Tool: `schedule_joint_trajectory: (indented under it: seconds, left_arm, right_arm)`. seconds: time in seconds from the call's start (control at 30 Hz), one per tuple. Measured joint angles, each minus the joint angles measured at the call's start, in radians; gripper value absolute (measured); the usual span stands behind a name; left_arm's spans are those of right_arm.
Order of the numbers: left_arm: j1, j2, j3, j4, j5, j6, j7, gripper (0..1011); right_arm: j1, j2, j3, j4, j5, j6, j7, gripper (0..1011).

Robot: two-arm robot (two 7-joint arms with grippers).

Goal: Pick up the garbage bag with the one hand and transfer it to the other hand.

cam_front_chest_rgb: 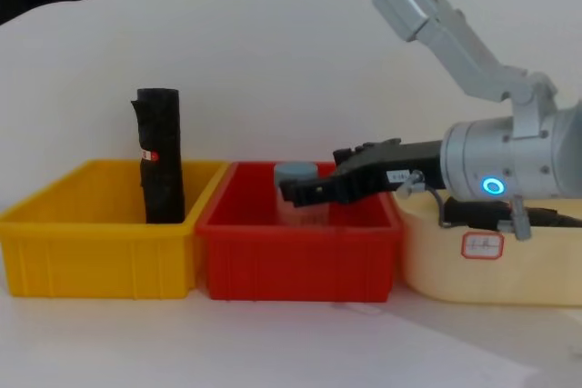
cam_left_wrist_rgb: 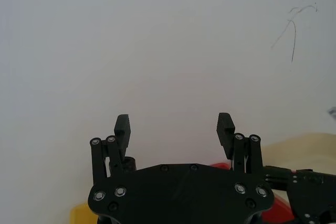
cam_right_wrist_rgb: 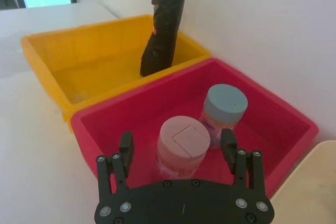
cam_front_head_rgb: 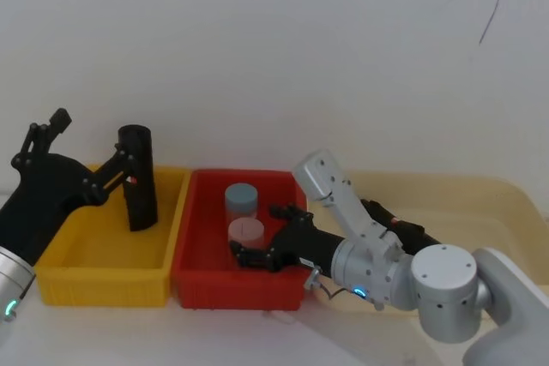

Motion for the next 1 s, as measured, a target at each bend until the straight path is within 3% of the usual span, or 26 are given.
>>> schedule_joint_trajectory:
  seconds: [1.0]
  left_arm:
    - [0.002,0.001,-0.002,-0.003,0.001,0.0,0.002,1001]
  right_arm:
    - [0.125,-0.051,-0.061,0.21,-0.024,-0.046,0.019,1000]
